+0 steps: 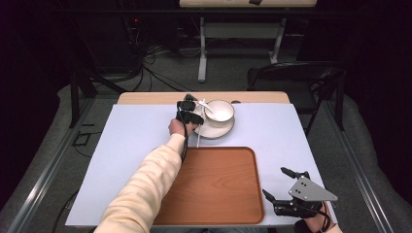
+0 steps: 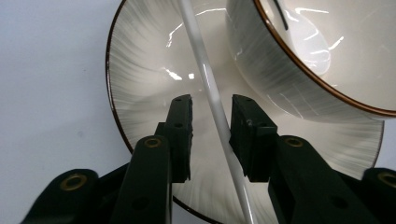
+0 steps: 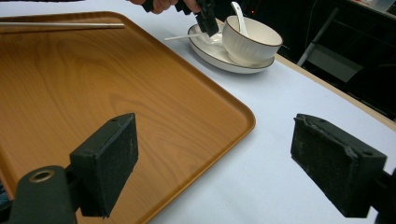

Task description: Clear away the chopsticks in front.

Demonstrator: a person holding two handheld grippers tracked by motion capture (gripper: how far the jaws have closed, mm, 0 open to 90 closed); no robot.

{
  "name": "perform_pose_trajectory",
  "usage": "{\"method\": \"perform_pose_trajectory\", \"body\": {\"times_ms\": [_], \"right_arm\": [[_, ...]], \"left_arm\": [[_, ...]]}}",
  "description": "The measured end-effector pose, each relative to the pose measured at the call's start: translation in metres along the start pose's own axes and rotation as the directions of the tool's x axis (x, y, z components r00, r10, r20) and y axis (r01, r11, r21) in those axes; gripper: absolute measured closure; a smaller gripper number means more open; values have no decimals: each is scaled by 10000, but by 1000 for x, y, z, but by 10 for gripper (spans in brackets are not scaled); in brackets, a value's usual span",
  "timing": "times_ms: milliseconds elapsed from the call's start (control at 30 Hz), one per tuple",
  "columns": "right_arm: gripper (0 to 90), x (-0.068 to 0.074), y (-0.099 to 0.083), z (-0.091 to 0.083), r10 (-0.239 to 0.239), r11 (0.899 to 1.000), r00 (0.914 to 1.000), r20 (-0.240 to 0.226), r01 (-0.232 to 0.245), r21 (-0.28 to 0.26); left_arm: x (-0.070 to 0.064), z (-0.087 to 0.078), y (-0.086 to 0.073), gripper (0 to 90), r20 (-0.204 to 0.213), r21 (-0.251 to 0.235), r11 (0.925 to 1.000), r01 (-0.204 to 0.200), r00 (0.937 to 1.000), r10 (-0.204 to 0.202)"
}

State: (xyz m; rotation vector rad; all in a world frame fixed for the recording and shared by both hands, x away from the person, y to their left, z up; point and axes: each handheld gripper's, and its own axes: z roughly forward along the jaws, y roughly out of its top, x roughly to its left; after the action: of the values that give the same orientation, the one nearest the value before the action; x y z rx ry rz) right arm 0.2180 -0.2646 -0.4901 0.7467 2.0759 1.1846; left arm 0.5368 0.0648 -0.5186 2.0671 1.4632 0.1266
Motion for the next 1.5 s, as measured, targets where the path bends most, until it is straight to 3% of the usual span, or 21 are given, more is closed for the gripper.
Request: {"method": "perform_pose_trajectory", "body": {"times_ms": [533, 833, 1067, 1500], "right_arm": [[144, 0, 0, -1, 32, 10000, 10000, 5, -32, -8], [144, 0, 0, -1, 28, 10000, 10000, -3, -28, -15], [144, 0, 0, 0, 35, 10000, 10000, -9, -35, -22], [144, 0, 0, -1, 48, 10000, 10000, -12, -48, -31]], "left_arm": [[7, 10, 11, 704, -257, -84, 9998, 154, 9995, -156], [7, 11, 11, 829, -439, 96, 9998, 188, 9989, -184], [11, 9, 11, 844, -467, 116, 9997, 221, 9987, -215], [23, -24, 8, 846, -313, -576, 9975, 418, 9986, -436]]}}
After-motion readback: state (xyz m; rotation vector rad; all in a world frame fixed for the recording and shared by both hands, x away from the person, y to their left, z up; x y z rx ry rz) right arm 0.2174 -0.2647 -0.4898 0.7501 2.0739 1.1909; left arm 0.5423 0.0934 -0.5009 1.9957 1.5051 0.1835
